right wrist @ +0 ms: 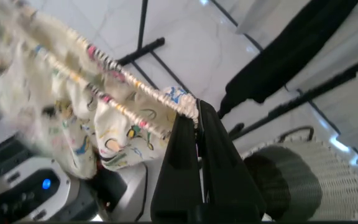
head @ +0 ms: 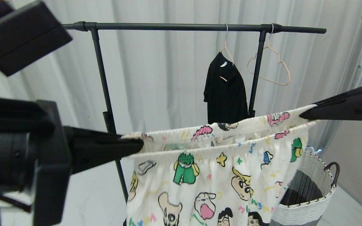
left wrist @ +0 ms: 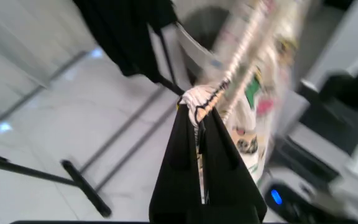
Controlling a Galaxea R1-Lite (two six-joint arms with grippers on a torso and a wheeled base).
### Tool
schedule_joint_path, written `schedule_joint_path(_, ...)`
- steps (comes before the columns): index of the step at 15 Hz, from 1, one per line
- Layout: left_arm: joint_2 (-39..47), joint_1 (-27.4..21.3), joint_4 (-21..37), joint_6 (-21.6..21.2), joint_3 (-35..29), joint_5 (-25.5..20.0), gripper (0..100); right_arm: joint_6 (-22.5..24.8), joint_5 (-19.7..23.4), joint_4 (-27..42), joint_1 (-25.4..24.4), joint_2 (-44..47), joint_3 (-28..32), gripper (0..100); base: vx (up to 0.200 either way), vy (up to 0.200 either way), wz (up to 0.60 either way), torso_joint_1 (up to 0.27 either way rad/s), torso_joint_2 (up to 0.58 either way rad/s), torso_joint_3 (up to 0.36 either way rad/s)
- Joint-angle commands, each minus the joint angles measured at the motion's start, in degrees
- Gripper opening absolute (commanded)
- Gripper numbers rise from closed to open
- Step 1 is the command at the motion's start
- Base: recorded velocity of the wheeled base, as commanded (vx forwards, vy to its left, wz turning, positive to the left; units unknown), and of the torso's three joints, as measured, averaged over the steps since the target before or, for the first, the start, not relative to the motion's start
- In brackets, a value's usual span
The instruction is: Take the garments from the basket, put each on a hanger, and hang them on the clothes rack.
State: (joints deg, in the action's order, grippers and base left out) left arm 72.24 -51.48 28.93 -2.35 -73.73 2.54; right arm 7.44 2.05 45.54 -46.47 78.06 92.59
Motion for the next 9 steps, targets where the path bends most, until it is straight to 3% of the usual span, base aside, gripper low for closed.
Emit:
schedule_joint_path(1, 5.4, 1.9, -2.0, -0.5, -1.9, 1.0, 0, 0.0, 0.0, 0.5, 0.0, -3.0, -1.4, 0, 0.0, 0.0, 0.0, 0.0, 0.0, 0.0)
schedule_joint_path(3, 5.9, 1.9, -2.0, -0.4, -1.5, 1.7, 0, 0.1, 0.0, 0.5, -0.3, -2.8, -1.4, 0, 0.0, 0.0, 0.0, 0.0, 0.0, 0.0)
schedule_joint_path(4, 5.9, 1.9, -2.0, -0.4, -1.4, 1.7, 0, 0.0, 0.0, 0.6, -0.5, -2.8, -1.5, 100, 0.0, 0.0, 0.0, 0.0, 0.0, 0.0)
schedule_joint_path(7, 6.0, 2.1, -2.0, -0.4, -1.0, 2.3, 0, 0.0, 0.1, 0.6, -1.0, -3.5, -2.6, 100, 0.0, 0.0, 0.0, 0.0, 0.0, 0.0)
schedule_joint_path(9, 7.0, 2.5, -2.2, -0.3, -0.7, 5.5, 0, 0.0, 0.1, 0.6, -1.0, -4.9, -3.7, 100, 0.0, 0.0, 0.0, 0.0, 0.0, 0.0)
